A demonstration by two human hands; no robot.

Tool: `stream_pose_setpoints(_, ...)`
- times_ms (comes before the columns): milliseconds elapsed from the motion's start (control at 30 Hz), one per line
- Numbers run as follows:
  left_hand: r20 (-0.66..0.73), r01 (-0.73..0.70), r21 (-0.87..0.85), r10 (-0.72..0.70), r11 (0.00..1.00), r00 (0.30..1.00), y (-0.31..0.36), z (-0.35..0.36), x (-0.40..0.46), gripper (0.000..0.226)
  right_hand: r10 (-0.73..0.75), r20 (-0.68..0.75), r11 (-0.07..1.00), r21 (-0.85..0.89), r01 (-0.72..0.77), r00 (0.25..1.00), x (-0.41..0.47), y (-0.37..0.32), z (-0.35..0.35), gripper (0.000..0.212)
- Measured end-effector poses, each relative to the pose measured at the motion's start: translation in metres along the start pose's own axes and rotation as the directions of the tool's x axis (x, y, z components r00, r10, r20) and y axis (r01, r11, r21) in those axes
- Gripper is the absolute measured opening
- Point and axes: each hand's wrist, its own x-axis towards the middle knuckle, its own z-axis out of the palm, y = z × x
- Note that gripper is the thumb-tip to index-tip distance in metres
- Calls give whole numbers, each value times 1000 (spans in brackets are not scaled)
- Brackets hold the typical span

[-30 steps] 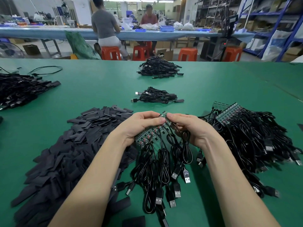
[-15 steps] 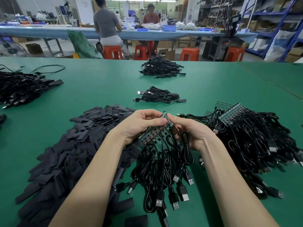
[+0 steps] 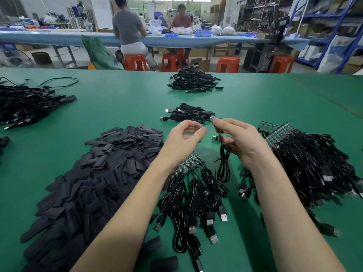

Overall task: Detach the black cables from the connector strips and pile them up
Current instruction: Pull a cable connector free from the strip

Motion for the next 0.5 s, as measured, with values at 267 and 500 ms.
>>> stream_pose_setpoints(267,105,171,-508,-137,844,985,6,30,-9,15,7,-40,999,-40,-9,999,-1,2,8,17)
stream_pose_setpoints(500,136,321,-670,-314,669,940,4,34,-6,9,-356,-86,819,-509,266,931,-5,-26,13,24)
